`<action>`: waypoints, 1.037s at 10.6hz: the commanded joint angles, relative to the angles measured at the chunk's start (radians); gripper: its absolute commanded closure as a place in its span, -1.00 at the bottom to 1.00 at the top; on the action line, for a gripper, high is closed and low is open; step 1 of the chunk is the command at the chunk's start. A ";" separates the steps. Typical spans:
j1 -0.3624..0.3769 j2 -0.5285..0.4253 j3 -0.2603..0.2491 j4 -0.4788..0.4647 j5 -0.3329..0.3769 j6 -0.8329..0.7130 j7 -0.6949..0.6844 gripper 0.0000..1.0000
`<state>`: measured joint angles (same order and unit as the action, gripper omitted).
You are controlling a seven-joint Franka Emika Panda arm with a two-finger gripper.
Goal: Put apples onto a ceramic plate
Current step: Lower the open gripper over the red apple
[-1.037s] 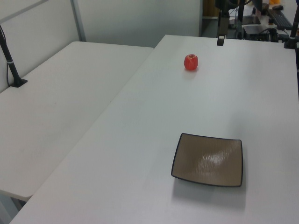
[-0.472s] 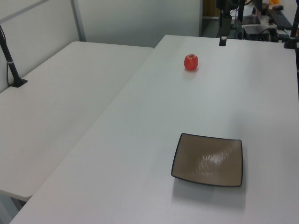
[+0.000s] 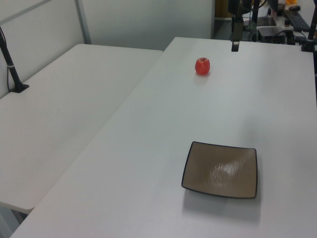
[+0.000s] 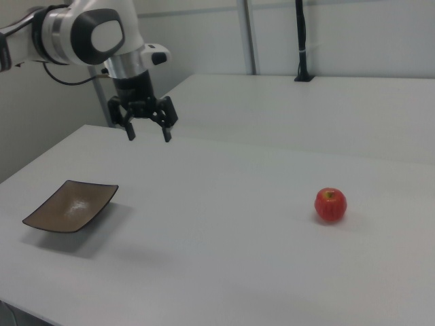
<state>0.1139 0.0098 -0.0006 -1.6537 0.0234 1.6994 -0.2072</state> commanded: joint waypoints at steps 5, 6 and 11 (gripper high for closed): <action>-0.163 0.203 -0.075 0.176 0.027 0.196 -0.116 -1.00; -0.184 0.228 -0.075 0.173 0.026 0.268 -0.133 -1.00; -0.284 0.366 -0.075 0.177 0.027 0.509 -0.179 -1.00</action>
<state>-0.1362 0.3089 -0.0721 -1.5033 0.0315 2.1171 -0.3526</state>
